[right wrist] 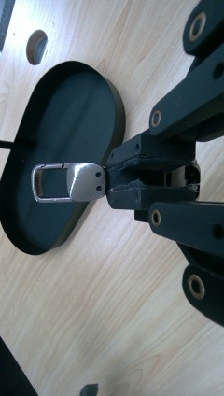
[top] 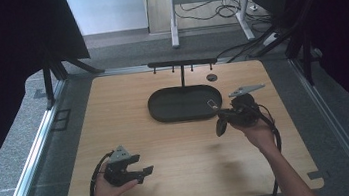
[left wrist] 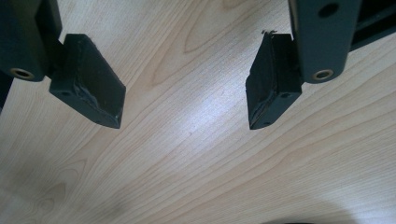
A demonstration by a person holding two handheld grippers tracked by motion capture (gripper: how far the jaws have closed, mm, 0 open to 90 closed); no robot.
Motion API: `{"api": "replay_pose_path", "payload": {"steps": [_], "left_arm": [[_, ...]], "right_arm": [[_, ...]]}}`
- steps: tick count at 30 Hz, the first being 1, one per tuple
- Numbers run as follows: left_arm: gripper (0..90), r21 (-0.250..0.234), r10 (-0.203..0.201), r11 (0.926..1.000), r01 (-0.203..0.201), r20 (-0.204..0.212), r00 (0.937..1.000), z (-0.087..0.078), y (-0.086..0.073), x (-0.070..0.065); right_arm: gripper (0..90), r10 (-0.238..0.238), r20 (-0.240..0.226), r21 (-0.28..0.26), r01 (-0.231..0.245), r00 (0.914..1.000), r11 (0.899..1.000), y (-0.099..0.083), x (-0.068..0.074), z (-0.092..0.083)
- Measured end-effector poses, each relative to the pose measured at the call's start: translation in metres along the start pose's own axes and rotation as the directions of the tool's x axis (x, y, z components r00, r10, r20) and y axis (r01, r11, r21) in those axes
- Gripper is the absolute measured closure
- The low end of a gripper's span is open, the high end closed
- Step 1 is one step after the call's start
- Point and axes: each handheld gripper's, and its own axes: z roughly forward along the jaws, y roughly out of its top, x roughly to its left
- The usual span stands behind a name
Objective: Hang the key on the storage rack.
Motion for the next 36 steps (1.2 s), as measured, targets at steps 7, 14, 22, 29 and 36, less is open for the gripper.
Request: {"api": "replay_pose_path", "payload": {"steps": [7, 14, 22, 29, 36], "left_arm": [[29.2, 0.001, -0.001, 1.0000, 0.001, 0.000, 1.0000, 0.000, 0.000, 0.000], [29.2, 0.003, -0.001, 1.0000, 0.001, 0.001, 1.0000, 0.001, 0.000, -0.001], [29.2, 0.002, 0.002, 1.0000, -0.002, 0.002, 1.0000, 0.000, 0.000, 0.000], [29.2, 0.002, 0.001, 1.0000, -0.001, 0.004, 1.0000, 0.000, 0.000, 0.000], [29.2, 0.002, 0.000, 1.0000, 0.000, 0.004, 1.0000, 0.000, 0.000, 0.000]], "right_arm": [[80.2, 0.022, 0.005, -0.012, -0.022, 0.9997, 1.000, 0.005, -0.007, 0.000], [80.2, 0.032, 0.010, -0.024, -0.031, 0.9995, 0.999, 0.010, -0.011, 0.000], [80.2, 0.044, 0.020, -0.028, -0.044, 0.9988, 0.999, 0.014, -0.017, 0.003], [80.2, 0.054, 0.037, -0.034, -0.052, 0.9979, 0.998, 0.020, -0.021, 0.005], [80.2, 0.063, 0.056, -0.049, -0.060, 0.9965, 0.997, 0.026, -0.024, 0.009]]}}
